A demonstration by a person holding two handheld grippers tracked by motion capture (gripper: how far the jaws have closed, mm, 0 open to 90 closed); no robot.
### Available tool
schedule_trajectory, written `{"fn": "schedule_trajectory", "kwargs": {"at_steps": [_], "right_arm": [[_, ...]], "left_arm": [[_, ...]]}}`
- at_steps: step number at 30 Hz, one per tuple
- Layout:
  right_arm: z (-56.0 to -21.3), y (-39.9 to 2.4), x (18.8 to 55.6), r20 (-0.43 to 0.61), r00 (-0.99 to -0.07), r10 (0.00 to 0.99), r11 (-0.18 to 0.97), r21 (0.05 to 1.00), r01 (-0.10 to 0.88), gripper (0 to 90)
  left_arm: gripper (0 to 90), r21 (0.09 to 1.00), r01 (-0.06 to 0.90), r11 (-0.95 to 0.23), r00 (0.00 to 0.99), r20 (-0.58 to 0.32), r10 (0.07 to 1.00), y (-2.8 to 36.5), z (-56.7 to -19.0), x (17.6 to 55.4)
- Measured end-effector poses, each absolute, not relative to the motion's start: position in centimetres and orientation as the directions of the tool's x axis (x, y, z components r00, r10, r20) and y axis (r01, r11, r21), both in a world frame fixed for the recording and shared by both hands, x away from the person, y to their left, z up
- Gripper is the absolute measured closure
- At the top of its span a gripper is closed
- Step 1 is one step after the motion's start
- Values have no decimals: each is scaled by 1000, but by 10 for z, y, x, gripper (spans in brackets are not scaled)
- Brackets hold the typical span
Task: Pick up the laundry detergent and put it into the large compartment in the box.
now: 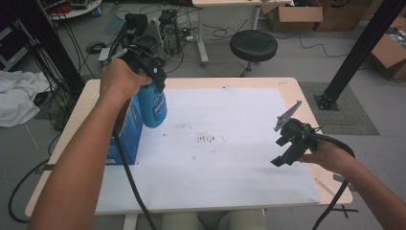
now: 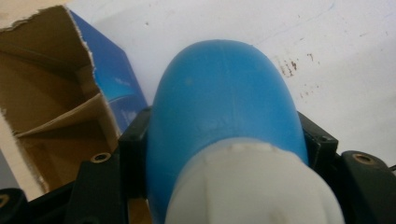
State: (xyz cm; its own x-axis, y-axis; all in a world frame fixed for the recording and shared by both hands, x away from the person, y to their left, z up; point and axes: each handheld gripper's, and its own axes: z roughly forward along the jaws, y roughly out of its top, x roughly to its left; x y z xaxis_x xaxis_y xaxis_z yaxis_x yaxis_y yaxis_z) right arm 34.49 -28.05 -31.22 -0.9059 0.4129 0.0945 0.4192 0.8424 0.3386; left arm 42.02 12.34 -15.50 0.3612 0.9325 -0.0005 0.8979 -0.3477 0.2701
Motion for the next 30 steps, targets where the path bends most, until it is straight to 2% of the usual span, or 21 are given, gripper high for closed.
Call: {"fn": "schedule_trajectory", "kwargs": {"at_steps": [9,17,30], "right_arm": [[-312,-281,344,99,-906,411,841,343,418,180],[-310,-283,344,96,-907,410,841,346,416,180],[-310,-283,344,95,-910,404,841,352,411,180]], "left_arm": [[379,266,910,-318,330,2,944,133,-140,415],[379,277,935,-220,227,7,974,147,-126,409],[378,299,942,-152,154,17,988,165,-106,403]]}}
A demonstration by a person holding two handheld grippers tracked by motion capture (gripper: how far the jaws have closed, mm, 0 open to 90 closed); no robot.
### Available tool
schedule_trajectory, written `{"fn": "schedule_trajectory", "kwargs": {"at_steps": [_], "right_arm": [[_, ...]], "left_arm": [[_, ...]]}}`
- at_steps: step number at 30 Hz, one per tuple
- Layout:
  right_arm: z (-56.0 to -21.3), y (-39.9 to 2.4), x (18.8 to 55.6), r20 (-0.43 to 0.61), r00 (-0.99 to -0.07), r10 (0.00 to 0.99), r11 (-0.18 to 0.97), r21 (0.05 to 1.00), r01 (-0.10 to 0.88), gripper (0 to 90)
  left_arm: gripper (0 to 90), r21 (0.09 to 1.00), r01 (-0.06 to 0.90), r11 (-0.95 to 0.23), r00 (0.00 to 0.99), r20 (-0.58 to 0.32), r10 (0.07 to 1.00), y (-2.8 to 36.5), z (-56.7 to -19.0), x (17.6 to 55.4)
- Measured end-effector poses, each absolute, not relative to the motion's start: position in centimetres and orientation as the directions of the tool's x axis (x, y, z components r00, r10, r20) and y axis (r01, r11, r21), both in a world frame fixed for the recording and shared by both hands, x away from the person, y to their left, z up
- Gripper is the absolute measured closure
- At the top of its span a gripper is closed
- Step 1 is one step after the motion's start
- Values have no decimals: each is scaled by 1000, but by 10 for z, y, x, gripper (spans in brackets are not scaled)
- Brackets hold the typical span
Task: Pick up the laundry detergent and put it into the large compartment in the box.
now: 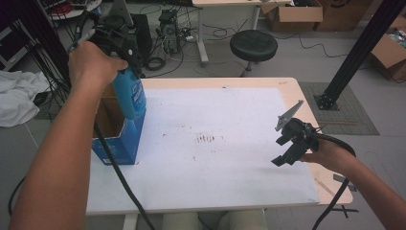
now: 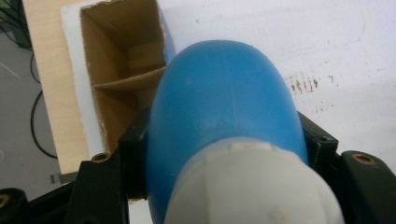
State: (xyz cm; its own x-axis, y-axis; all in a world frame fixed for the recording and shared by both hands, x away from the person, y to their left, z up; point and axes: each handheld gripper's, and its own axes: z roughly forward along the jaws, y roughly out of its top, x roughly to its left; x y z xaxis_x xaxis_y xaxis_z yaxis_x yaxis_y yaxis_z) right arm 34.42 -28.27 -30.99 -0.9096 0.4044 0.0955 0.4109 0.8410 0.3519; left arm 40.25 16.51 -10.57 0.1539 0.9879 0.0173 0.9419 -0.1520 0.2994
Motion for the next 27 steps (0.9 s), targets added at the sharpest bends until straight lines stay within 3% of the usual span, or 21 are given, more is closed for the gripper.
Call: {"fn": "schedule_trajectory", "kwargs": {"at_steps": [12,27], "right_arm": [[-307,-280,345,91,-911,403,840,359,407,180],[-309,-281,345,90,-909,407,838,359,411,180]], "left_arm": [[379,321,945,-60,63,1,998,193,-96,395],[379,313,948,-59,47,46,998,215,-115,395]]}}
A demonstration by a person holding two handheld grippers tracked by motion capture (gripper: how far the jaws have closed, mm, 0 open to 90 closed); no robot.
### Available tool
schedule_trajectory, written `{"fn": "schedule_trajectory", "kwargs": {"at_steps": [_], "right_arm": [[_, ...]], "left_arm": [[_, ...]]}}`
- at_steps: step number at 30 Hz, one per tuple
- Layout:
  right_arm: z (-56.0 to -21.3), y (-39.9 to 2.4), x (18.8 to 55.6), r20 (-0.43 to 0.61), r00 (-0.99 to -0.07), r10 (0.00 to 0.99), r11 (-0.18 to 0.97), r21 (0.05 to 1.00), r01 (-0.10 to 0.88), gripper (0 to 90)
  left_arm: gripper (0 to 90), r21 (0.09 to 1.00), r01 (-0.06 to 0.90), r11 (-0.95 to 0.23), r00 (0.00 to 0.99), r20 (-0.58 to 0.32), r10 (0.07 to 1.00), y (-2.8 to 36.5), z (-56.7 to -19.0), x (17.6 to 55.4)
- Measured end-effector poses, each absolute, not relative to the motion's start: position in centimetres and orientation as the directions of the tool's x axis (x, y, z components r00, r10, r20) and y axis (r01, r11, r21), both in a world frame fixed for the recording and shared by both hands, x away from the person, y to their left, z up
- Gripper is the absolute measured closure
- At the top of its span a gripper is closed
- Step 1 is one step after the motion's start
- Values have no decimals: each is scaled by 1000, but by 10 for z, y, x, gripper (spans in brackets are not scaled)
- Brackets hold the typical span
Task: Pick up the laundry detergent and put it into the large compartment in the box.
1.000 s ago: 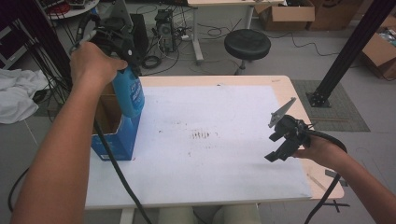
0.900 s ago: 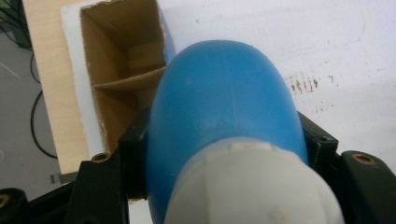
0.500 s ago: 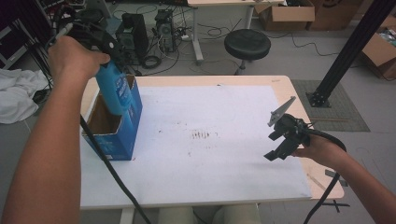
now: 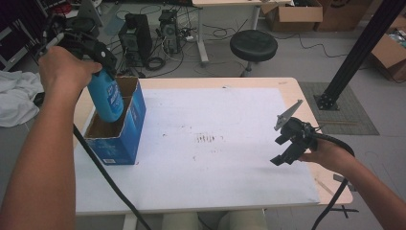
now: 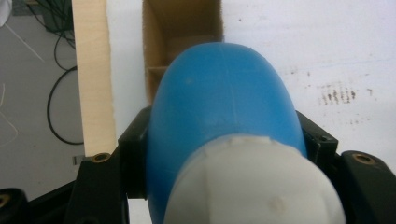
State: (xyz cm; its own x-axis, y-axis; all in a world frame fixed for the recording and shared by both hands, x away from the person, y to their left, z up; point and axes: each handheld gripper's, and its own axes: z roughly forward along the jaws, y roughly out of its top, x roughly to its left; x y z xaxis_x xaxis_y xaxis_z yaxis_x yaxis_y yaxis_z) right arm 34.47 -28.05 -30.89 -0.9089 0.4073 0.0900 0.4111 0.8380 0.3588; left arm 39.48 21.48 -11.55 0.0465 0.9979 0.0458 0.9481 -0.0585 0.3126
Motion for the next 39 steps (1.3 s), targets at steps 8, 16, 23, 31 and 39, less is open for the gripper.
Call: {"fn": "schedule_trajectory", "kwargs": {"at_steps": [8,16,23,31,39], "right_arm": [[-311,-284,344,90,-906,413,836,358,416,180],[-313,-285,344,95,-901,423,832,353,428,180],[-316,-285,344,101,-898,427,832,346,435,180],[-320,-285,344,108,-896,432,832,337,441,180],[-323,-285,345,114,-894,433,831,334,444,180]], "left_arm": [[379,322,945,-63,49,50,998,223,-136,397],[379,330,941,-79,56,81,995,228,-163,400],[379,319,944,-82,63,70,996,230,-187,404],[379,329,939,-102,80,80,994,230,-221,406],[379,320,942,-98,81,65,995,234,-254,407]]}}
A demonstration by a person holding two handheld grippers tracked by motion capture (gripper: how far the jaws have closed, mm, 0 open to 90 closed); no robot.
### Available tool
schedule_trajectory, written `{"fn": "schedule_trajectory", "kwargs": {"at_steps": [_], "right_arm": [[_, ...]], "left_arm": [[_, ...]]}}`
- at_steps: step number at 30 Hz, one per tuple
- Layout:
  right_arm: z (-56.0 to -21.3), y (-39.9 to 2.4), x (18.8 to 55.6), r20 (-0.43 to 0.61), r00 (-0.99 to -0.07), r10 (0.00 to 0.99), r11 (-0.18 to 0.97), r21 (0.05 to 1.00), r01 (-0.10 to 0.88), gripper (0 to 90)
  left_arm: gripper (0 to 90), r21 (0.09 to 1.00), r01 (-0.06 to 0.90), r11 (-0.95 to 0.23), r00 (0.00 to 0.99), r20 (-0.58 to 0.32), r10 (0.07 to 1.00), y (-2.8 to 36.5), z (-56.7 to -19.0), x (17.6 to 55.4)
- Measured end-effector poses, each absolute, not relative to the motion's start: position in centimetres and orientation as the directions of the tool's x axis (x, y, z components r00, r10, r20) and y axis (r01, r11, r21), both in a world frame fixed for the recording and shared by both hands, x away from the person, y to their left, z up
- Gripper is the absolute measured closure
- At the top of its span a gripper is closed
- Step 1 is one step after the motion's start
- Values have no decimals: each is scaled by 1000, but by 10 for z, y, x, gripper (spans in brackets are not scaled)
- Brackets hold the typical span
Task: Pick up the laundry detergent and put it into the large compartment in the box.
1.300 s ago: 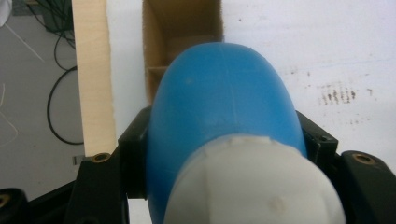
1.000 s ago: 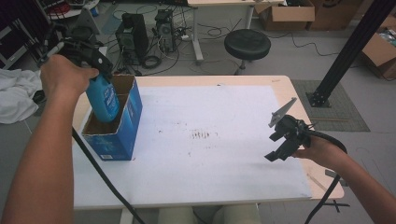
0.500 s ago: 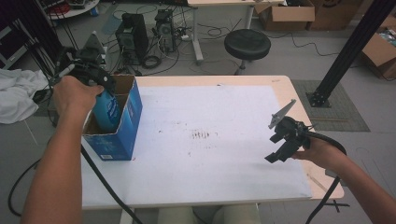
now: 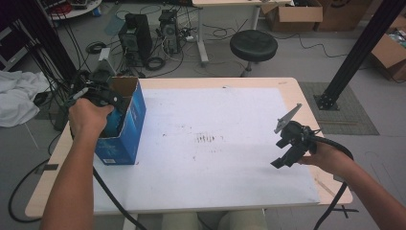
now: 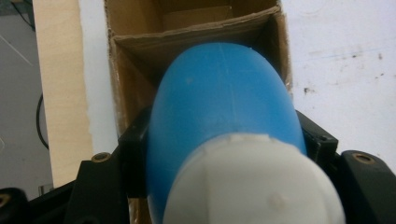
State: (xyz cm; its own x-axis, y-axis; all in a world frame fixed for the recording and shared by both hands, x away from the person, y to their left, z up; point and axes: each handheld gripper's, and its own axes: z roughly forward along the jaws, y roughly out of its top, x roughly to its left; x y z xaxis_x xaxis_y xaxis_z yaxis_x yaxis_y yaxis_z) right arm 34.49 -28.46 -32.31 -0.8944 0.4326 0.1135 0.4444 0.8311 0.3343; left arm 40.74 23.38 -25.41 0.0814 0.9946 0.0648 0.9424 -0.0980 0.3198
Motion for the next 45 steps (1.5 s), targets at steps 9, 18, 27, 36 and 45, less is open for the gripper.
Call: {"fn": "schedule_trajectory", "kwargs": {"at_steps": [9,18,27,36,45], "right_arm": [[-327,-286,345,119,-891,439,830,327,453,179],[-328,-285,346,124,-888,443,827,325,458,180],[-328,-286,346,126,-885,449,824,324,464,180],[-328,-285,345,127,-888,443,826,326,459,180],[-328,-285,345,120,-890,440,826,336,453,182]], "left_arm": [[379,304,948,-90,79,49,996,238,-274,408],[379,279,956,-94,85,46,995,240,-286,409],[378,268,959,-95,89,33,995,242,-292,409],[375,255,965,-65,65,9,998,247,-292,408],[334,261,965,-32,39,-23,999,252,-290,407]]}}
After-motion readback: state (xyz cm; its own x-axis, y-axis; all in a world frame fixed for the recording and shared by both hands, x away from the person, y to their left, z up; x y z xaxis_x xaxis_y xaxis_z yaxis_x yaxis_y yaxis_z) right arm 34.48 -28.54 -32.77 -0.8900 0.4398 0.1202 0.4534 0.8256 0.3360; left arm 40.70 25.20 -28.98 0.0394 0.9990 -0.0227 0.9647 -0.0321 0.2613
